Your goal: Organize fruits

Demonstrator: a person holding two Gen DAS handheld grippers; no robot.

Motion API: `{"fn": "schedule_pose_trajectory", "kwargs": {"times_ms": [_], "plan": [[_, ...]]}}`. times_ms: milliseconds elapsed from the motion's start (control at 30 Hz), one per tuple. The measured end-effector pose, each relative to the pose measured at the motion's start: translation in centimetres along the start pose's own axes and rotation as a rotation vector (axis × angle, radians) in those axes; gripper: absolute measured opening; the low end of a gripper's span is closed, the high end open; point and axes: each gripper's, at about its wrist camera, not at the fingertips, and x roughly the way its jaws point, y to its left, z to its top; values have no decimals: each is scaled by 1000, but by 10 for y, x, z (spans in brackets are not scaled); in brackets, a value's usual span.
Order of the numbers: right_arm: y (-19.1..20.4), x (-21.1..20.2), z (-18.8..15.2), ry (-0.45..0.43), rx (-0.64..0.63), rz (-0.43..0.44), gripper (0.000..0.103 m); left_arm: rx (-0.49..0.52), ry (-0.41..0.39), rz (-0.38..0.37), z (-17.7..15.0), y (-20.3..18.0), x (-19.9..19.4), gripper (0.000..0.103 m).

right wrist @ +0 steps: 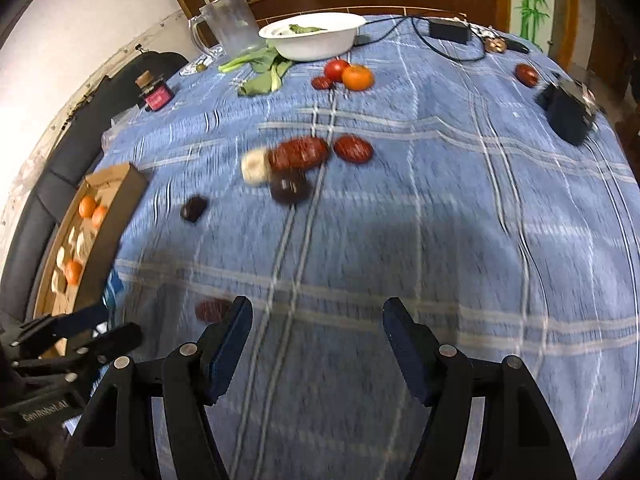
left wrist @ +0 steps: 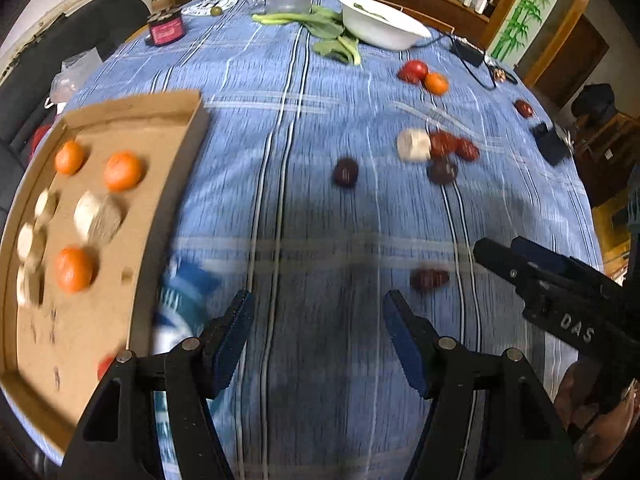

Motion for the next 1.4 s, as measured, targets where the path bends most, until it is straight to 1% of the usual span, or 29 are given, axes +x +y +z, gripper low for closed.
{"fn": "schedule_pose_trajectory", "kwargs": {"times_ms": [100, 233, 300, 367, 400, 467, 533, 567, 600, 633, 667, 700, 733, 767, 867, 1033, 1167, 1267, 1400], "plan": [[4, 8, 19, -21, -26, 12, 72, 9, -27, -17, 25, 0, 5, 66], [7, 21, 34, -29, -62, -1, 70, 33, -39, -44, 49, -1, 13, 66], [8, 29, 39, -24, -68, -8, 64, 32, -33, -48, 56, 1, 18, 66], [8, 35, 43, -21, -73, -11, 60, 37, -26, -46, 59, 2, 23, 66], [8, 37, 44, -17, -77, -11, 56, 48, -24, -47, 59, 2, 27, 66], [11, 42, 47, -20, -91, -17, 53, 69, -19, -49, 61, -1, 34, 65], [14, 43, 48, -28, -109, -26, 52, 90, -14, -57, 63, -3, 41, 57], [15, 44, 49, -29, -114, -29, 51, 97, -7, -62, 65, -5, 45, 50], [17, 45, 49, -32, -122, -34, 51, 102, 3, -65, 66, -6, 50, 47], [19, 46, 49, -34, -129, -39, 50, 109, -7, -61, 67, -7, 50, 46], [20, 46, 49, -36, -138, -45, 48, 118, -10, -63, 68, -8, 51, 42], [21, 47, 49, -35, -143, -47, 41, 127, -11, -62, 69, -10, 52, 36], [22, 48, 48, -30, -146, -50, 37, 132, -12, -61, 69, -11, 52, 31], [23, 48, 48, -35, -147, -56, 35, 135, -12, -60, 69, -12, 53, 18], [22, 46, 48, -35, -132, -49, 26, 146, -20, -61, 66, -14, 52, 17], [22, 35, 46, -51, -108, -38, 26, 131, -33, -80, 61, -11, 40, 17], [24, 20, 42, -66, -82, -16, 26, 97, -57, -105, 55, -2, 21, 17], [34, 10, 39, -74, -82, 10, 26, 76, -82, -123, 47, 6, 1, 17], [59, -1, 35, -80, -103, 45, 27, 32, -112, -130, 34, 31, -29, 18]]}}
